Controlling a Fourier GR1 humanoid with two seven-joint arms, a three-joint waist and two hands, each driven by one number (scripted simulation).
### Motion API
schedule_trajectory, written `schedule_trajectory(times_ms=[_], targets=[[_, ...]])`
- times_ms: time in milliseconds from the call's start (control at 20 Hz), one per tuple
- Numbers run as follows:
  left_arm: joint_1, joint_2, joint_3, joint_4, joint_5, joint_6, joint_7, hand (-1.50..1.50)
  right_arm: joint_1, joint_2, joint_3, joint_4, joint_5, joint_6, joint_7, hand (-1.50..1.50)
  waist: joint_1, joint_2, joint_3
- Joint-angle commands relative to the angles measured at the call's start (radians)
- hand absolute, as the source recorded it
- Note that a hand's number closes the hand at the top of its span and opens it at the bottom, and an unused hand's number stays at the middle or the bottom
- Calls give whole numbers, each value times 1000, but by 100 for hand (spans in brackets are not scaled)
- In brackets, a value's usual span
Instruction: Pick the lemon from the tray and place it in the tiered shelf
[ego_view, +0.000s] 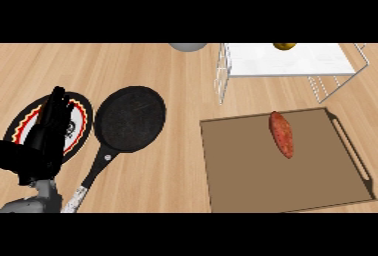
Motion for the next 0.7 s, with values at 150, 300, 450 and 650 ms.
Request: schedule_trajectory(times_ms=[150,300,450,650], targets=[[19,5,7,-14,16,-20,6,0,237,-142,-105,-221,-161,210,44,-150,0,2,0],[13,0,2,-49,15,-14,27,0,316,-169,-153,-270,-251,297,38,-150,8,4,1],[-17,-6,-9,-38,-8,3,54,0,425,-157,-173,-372,-310,351,35,-150,7,5,1],[-58,19,29,14,15,-25,31,0,448,-201,-208,-388,-383,375,72,-150,13,7,0]])
